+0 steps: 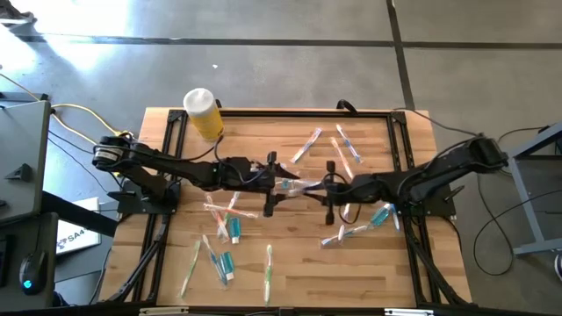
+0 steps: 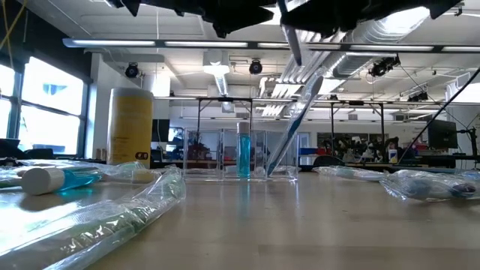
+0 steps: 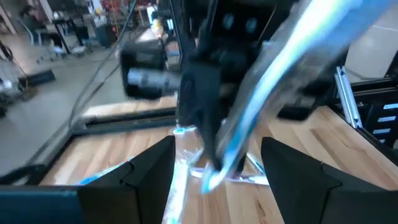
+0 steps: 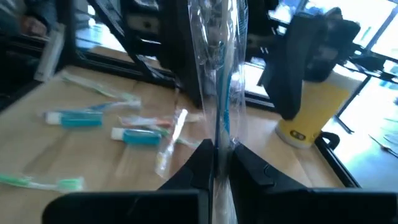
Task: Pick & Place toothbrushing station
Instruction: Put the blue toothbrush into the transparent organizer
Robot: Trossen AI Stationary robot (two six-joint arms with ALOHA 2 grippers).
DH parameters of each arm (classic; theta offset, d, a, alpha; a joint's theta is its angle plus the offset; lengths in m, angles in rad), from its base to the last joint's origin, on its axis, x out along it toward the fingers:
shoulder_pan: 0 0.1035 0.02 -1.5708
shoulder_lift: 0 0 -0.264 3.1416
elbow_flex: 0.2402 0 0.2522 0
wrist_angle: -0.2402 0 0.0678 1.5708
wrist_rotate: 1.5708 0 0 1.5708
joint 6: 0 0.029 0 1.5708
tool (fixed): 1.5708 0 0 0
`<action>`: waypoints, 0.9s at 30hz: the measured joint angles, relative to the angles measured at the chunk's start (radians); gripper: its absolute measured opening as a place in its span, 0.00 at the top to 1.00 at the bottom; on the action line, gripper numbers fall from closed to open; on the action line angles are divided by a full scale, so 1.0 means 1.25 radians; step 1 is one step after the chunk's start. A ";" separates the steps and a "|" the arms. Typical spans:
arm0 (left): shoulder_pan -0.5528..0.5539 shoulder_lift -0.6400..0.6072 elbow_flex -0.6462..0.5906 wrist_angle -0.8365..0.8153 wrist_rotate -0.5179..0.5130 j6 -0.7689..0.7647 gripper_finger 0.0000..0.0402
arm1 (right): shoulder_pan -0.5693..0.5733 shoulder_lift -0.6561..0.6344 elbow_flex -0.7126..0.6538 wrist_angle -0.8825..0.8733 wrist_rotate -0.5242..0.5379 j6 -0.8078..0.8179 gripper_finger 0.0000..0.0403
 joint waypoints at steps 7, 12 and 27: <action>0.000 -0.001 0.000 0.015 0.095 0.020 0.43 | -0.022 0.032 0.000 0.018 -0.006 0.005 0.95; 0.000 -0.001 0.000 0.018 0.075 0.023 0.43 | -0.021 0.032 0.000 0.019 -0.012 0.006 0.95; 0.000 -0.001 0.000 0.010 0.030 0.022 0.95 | -0.013 0.032 0.001 -0.015 -0.042 0.034 0.84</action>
